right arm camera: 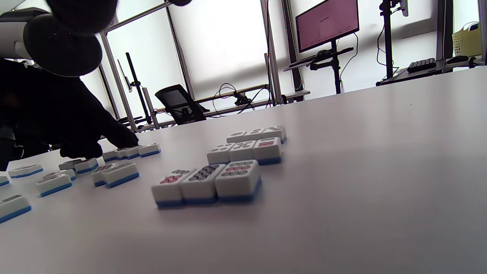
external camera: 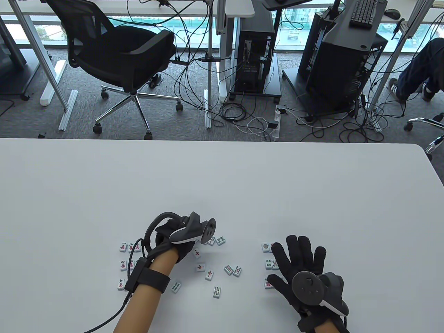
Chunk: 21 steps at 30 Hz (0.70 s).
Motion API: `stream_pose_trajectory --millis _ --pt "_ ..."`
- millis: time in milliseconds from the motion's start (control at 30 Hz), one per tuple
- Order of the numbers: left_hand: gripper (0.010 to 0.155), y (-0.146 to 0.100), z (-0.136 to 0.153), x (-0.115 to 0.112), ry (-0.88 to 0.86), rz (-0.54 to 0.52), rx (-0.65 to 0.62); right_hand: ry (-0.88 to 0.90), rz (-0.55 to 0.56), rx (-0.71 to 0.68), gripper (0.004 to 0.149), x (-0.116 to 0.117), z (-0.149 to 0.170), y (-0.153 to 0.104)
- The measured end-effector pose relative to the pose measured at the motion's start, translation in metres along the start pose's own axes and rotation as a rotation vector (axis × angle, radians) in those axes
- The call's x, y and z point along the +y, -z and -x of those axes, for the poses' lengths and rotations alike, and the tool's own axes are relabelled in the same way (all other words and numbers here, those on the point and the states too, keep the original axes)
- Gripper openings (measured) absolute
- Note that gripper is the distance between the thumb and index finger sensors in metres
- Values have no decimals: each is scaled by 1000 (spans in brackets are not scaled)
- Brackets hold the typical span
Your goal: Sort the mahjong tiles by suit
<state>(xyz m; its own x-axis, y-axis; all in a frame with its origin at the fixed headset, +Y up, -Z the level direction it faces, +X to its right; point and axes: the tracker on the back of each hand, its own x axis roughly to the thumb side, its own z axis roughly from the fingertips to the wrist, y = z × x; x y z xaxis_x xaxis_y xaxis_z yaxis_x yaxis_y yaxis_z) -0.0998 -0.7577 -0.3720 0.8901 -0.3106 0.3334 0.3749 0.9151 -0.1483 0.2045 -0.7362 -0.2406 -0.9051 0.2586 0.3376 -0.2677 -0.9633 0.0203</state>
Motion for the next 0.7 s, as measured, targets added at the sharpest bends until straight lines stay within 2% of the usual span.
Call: stream_pose_trajectory --millis 200,700 --pt "62 2 -2 1 -6 -3 -15 0 0 3 75 0 1 0" --pt "59 7 -1 0 -36 -31 -41 1 -6 11 76 0 2 1"
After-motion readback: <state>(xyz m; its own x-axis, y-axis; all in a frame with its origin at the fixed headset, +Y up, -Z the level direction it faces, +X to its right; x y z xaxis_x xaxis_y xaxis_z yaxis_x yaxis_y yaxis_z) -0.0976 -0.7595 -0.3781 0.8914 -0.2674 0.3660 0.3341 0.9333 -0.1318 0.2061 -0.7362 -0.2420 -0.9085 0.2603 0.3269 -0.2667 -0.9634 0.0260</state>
